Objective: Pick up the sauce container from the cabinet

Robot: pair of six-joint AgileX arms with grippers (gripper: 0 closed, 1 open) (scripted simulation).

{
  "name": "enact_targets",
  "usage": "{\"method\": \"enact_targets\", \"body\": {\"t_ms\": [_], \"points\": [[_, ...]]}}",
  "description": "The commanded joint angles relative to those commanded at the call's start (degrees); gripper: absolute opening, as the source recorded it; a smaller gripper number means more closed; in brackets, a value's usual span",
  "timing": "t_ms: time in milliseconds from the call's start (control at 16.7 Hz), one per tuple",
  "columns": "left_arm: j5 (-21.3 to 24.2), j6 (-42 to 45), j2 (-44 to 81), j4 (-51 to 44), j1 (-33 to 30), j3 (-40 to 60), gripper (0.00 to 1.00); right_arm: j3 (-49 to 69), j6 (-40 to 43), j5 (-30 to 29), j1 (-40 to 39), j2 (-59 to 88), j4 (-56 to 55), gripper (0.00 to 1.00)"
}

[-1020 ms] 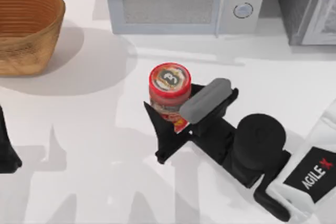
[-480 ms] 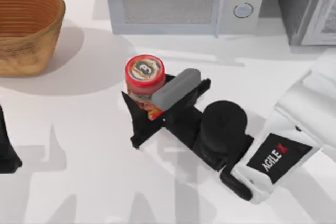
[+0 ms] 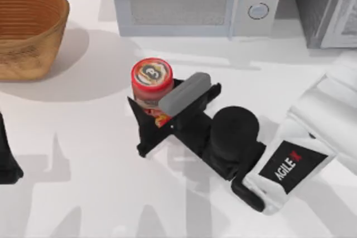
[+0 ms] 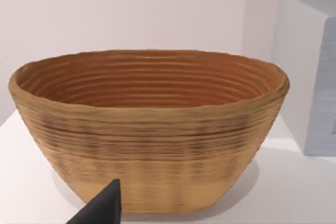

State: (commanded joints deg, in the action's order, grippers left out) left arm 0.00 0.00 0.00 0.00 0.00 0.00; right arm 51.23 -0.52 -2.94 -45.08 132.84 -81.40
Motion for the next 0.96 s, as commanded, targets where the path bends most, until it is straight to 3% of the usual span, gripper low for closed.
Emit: {"method": "enact_targets", "body": {"t_ms": [600,960], "points": [[0.00,0.00,0.00,0.00,0.00,0.00,1.00,0.00,0.00,0.00,0.00,0.00,0.00,0.98],[0.00,0.00,0.00,0.00,0.00,0.00,1.00,0.00,0.00,0.00,0.00,0.00,0.00,1.00]]}}
